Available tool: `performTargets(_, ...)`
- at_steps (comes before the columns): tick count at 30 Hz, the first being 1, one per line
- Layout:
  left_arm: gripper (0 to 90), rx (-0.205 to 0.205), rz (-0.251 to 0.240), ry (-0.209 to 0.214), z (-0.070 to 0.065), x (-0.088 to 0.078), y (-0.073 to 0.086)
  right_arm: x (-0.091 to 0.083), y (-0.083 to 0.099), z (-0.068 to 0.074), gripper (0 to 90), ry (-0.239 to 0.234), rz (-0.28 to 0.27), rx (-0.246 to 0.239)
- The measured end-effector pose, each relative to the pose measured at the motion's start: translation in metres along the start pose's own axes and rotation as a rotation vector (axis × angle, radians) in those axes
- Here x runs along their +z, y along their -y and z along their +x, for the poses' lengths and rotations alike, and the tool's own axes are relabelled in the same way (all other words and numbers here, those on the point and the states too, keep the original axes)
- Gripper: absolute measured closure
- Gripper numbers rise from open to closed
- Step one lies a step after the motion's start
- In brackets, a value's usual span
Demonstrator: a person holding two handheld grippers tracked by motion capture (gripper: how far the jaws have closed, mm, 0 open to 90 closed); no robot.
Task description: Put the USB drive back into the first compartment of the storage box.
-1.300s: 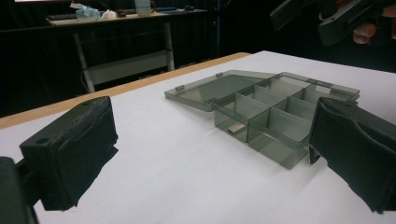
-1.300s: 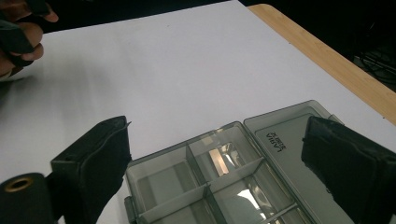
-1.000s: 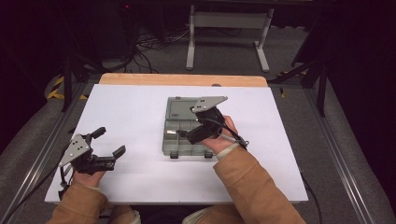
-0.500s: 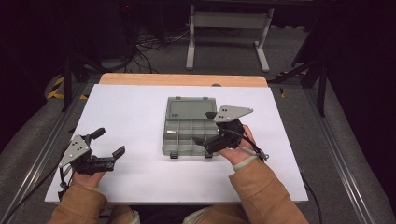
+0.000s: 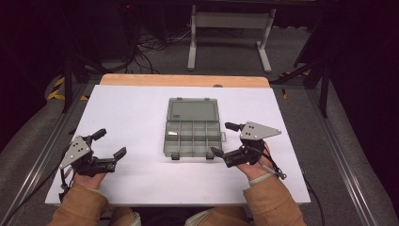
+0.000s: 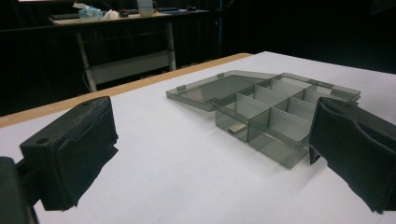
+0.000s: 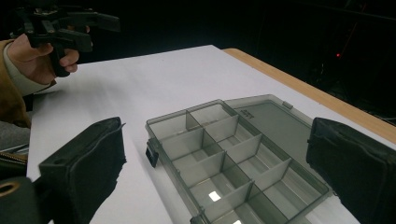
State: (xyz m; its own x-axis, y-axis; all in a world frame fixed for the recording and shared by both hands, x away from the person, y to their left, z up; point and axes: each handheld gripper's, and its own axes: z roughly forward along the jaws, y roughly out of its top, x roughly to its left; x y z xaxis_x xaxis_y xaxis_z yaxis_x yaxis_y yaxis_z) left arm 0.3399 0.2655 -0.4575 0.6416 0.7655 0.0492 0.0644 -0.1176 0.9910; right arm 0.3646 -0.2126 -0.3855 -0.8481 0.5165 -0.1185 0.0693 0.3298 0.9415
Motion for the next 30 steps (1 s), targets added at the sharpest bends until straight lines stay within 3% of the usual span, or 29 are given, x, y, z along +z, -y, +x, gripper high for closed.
performTargets(7,1.8,0.003,0.001,0.001,-0.001,0.001,0.0,-0.014,0.023,0.002,4.0,0.043,-0.046,-0.012)
performTargets(12,1.8,-0.004,-0.006,0.007,0.0,0.001,0.001,-0.02,0.045,0.0,3.4,0.066,-0.064,0.017)
performTargets(25,1.7,-0.009,-0.01,0.011,0.0,0.001,0.002,-0.017,0.089,-0.005,1.1,0.116,-0.038,0.063)
performTargets(27,1.7,-0.013,-0.012,0.011,0.0,0.001,0.002,-0.015,0.091,-0.005,1.1,0.12,-0.024,0.064)
performTargets(30,1.7,-0.029,-0.014,0.011,0.001,0.001,0.003,-0.019,0.09,-0.005,1.1,0.138,-0.049,0.065)
